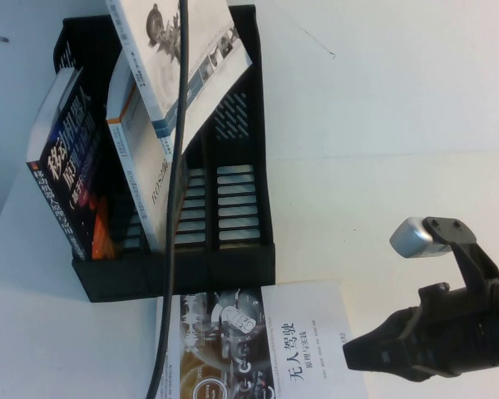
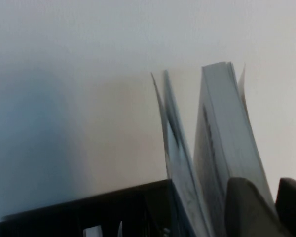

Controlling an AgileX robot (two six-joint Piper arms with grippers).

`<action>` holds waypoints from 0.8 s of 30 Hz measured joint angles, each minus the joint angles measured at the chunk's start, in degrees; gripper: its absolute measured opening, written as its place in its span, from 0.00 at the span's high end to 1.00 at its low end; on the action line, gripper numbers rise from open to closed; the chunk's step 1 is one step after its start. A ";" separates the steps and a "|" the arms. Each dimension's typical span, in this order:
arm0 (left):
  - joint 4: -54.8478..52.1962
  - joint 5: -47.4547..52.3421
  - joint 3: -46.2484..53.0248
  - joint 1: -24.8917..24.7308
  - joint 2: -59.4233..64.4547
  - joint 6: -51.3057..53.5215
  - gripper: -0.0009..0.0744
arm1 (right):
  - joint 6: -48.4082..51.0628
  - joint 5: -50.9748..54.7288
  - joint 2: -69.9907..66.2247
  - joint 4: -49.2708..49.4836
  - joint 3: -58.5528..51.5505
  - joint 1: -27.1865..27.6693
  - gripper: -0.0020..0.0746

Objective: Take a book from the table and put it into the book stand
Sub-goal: Place the book on the book shelf

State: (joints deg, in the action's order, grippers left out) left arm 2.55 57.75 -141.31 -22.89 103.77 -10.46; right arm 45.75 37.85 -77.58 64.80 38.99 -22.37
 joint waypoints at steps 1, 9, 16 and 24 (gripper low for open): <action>-0.10 0.00 0.00 0.00 0.52 -0.13 0.87 | 0.00 0.00 0.00 0.00 0.00 0.00 0.97; -0.21 0.36 0.00 0.00 2.81 -0.50 0.87 | -0.07 0.18 0.00 0.05 0.00 0.00 0.97; -0.91 1.82 0.00 0.00 4.57 -1.58 0.87 | -0.07 0.18 0.00 0.05 0.00 0.00 0.97; -2.55 4.82 0.11 0.00 7.50 -4.01 0.87 | -0.21 -0.37 0.00 0.05 0.00 0.00 0.97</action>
State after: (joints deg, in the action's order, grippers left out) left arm 0.00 62.57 -141.20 -22.89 111.27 -14.47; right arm 45.54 37.48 -77.58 64.85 38.99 -22.37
